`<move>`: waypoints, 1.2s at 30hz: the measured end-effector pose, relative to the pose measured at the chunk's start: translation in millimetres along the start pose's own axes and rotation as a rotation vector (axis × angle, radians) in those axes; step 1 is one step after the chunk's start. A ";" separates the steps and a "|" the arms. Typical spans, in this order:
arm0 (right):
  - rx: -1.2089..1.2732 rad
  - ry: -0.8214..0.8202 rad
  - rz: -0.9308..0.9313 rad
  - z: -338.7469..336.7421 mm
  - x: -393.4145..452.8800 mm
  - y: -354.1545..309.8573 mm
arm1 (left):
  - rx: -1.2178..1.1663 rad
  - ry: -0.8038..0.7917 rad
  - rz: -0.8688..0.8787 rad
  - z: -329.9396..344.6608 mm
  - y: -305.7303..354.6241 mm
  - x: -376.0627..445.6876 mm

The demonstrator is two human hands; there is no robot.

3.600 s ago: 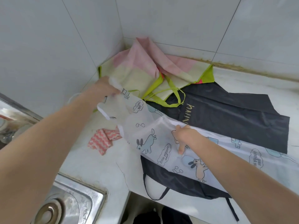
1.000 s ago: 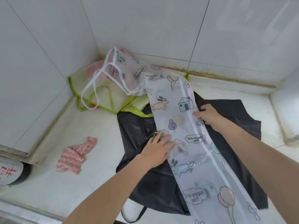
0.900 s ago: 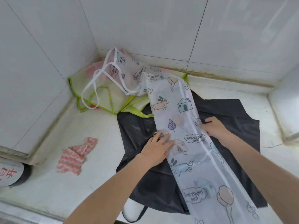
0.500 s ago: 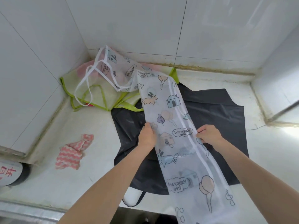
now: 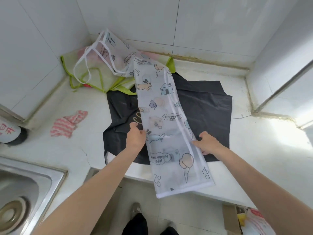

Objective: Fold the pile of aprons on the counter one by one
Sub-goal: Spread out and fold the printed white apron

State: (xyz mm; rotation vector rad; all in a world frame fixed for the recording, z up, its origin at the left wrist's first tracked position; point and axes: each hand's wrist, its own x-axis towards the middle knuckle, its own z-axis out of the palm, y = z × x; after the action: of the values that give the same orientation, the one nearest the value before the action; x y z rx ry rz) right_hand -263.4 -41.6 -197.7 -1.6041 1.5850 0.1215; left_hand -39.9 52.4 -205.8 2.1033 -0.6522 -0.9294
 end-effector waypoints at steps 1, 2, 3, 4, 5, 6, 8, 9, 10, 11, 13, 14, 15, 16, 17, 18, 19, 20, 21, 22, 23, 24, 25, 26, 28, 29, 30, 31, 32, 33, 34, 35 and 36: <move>0.040 -0.016 0.003 2.6 -3.8 4.5 | -0.022 -0.026 -0.032 0.9 -3.6 -8.8; 0.054 -0.013 -0.009 4.5 -8.3 7.9 | -0.028 -0.047 -0.044 2.0 -7.9 -17.7; 0.065 0.000 -0.032 6.9 -11.6 10.6 | -0.004 -0.056 -0.031 3.0 -12.7 -25.1; 0.074 0.011 -0.065 9.2 -14.0 13.7 | 0.051 -0.054 0.006 3.7 -16.5 -33.2; 0.080 0.006 -0.104 11.7 -16.0 16.8 | 0.116 -0.046 0.044 4.4 -19.7 -40.2; 0.071 -0.005 -0.145 14.8 -20.3 22.2 | 0.178 -0.032 0.080 6.7 -24.3 -48.0; 0.038 0.002 -0.243 19.9 -25.7 30.6 | 0.263 -0.003 0.158 8.9 -28.7 -56.0; 0.012 0.017 -0.297 22.7 -26.7 34.6 | 0.327 0.015 0.208 8.7 -30.7 -58.1; -0.042 0.031 -0.358 24.1 -28.9 39.6 | 0.439 0.051 0.290 9.6 -33.1 -63.0; -0.114 0.051 -0.425 25.6 -30.9 44.0 | 0.586 0.109 0.439 9.0 -37.2 -66.2; -0.369 0.172 -0.585 24.6 -34.8 53.7 | 0.848 0.136 0.840 5.3 -53.8 -65.6; -0.542 0.272 -0.692 22.9 -37.5 61.1 | 0.928 0.083 0.977 2.2 -63.9 -67.2; -0.680 0.340 -0.788 19.6 -38.2 70.6 | 0.975 -0.005 1.044 -1.2 -73.2 -68.5; -0.787 0.390 -0.853 14.2 -37.7 81.1 | 0.976 -0.068 1.057 -4.4 -77.6 -72.0; -0.866 0.416 -0.914 8.9 -34.3 92.4 | 0.954 -0.095 1.044 -6.8 -78.5 -75.7; -0.915 0.398 -0.962 5.0 -31.6 101.0 | 0.918 -0.106 1.032 -7.9 -78.0 -80.2; -0.909 0.365 -0.998 3.4 -29.1 105.5 | 0.896 -0.110 1.028 -6.7 -79.8 -82.5; -0.875 0.326 -1.013 2.7 -25.5 105.2 | 0.869 -0.098 1.037 -4.9 -82.4 -83.8; -0.850 0.301 -1.030 2.7 -22.6 104.2 | 0.841 -0.100 1.039 -2.9 -85.6 -84.8; -0.840 0.277 -1.047 3.9 -21.3 100.7 | 0.815 -0.110 1.035 -1.9 -88.5 -85.4; -0.836 0.272 -1.076 5.8 -20.6 95.3 | 0.787 -0.118 1.018 -1.5 -91.5 -85.1; -0.824 0.271 -1.095 7.6 -20.4 90.4 | 0.754 -0.128 0.990 -1.3 -93.8 -84.9; -0.782 0.233 -1.110 9.2 -19.1 86.0 | 0.730 -0.141 0.963 -1.1 -94.2 -84.7; -0.689 0.175 -1.097 11.2 -19.5 81.0 | 0.710 -0.135 0.951 -0.5 -93.2 -85.0; -0.397 0.042 -0.881 16.3 -13.4 67.3 | 0.663 -0.052 0.921 1.0 -89.4 -85.8; -0.266 0.000 -0.739 15.8 -13.2 58.1 | 0.597 -0.002 0.874 2.1 -84.7 -87.4; -0.168 -0.033 -0.626 14.2 -13.1 48.7 | 0.501 0.033 0.782 1.9 -78.8 -89.4; -0.099 -0.094 -0.528 11.0 -11.4 41.7 | 0.393 0.054 0.649 0.9 -72.5 -90.0; -0.049 -0.157 -0.451 8.1 -11.3 36.6 | 0.312 0.026 0.510 -0.4 -70.2 -87.1; -0.037 -0.198 -0.398 6.5 -12.0 32.6 | 0.284 -0.026 0.382 -2.4 -68.1 -83.7; -0.043 -0.210 -0.358 6.1 -11.2 30.1 | 0.290 -0.070 0.298 -4.7 -68.3 -79.2; -0.051 -0.192 -0.333 6.4 -8.1 28.1 | 0.308 -0.114 0.243 -6.9 -67.3 -76.5; -0.086 -0.165 -0.315 6.9 -6.2 25.5 | 0.314 -0.143 0.203 -7.4 -64.5 -74.6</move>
State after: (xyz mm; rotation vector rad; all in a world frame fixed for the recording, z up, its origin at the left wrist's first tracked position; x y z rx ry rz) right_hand -283.1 -28.2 -210.7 -1.8400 1.2003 0.1494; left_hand -69.9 145.1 -222.7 2.1999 -1.1269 -0.9150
